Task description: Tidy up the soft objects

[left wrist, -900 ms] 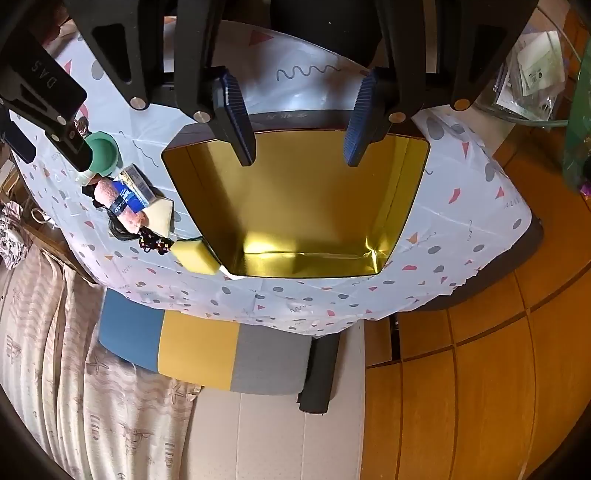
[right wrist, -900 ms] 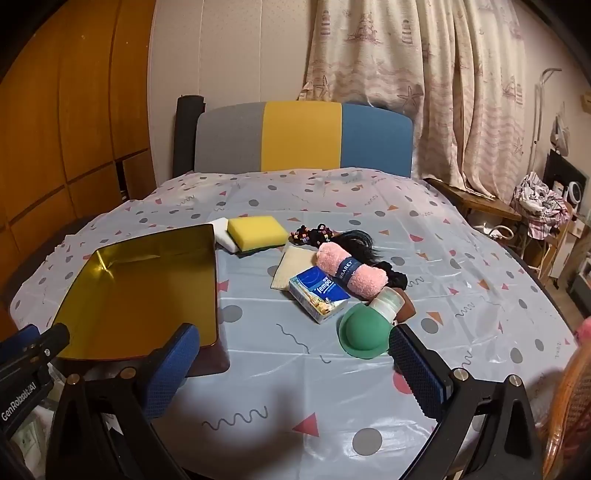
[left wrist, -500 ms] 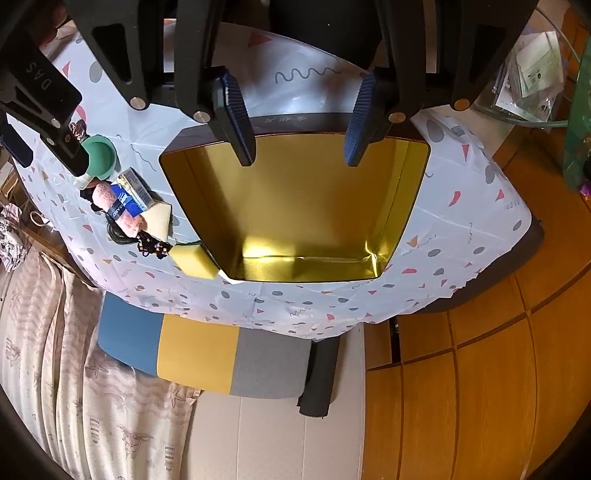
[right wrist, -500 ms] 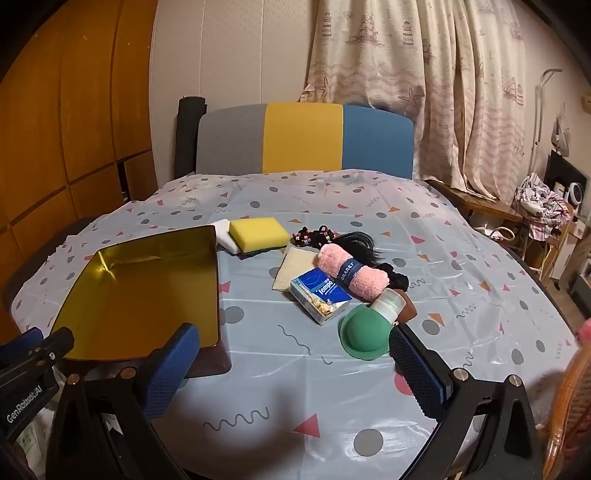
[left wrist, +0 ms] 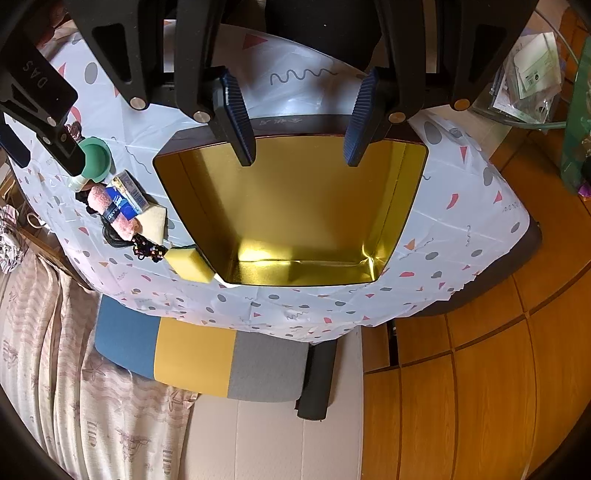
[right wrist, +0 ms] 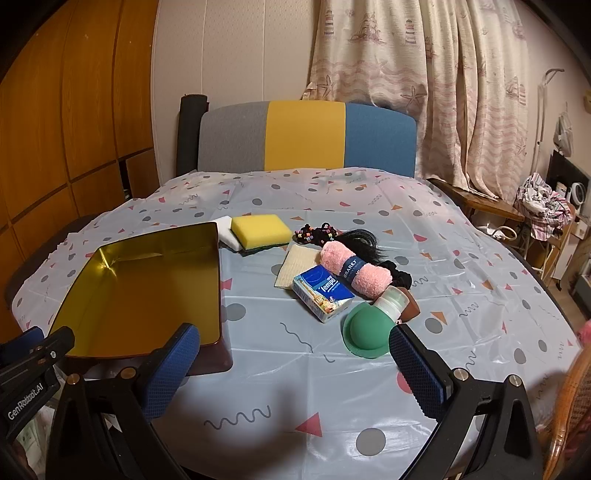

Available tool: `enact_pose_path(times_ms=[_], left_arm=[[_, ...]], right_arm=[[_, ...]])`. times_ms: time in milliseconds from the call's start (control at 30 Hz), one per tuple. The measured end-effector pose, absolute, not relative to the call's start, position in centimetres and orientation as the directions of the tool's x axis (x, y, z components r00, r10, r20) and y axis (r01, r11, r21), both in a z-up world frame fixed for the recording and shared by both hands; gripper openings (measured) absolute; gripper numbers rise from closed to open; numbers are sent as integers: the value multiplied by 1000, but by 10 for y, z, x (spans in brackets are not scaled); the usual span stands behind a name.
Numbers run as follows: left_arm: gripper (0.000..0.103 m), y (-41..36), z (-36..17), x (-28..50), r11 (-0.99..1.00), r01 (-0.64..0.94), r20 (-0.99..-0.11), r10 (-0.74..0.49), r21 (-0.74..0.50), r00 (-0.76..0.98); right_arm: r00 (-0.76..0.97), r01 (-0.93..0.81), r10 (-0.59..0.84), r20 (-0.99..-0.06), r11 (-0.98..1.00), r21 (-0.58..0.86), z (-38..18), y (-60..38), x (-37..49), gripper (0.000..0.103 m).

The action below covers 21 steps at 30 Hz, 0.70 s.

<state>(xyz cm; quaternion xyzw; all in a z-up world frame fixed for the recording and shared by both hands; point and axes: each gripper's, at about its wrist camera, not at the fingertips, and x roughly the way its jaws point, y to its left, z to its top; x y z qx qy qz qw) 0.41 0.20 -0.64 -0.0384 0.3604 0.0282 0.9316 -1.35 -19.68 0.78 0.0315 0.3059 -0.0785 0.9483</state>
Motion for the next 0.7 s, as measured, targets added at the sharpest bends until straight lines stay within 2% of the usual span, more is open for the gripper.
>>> enact_pose_path(times_ms=[700], left_arm=[[50,3,-8,5,996,-80,-676,29,-45,737]], right_arm=[[804,165,-126,-581,986,14,7,-197,-12,103]])
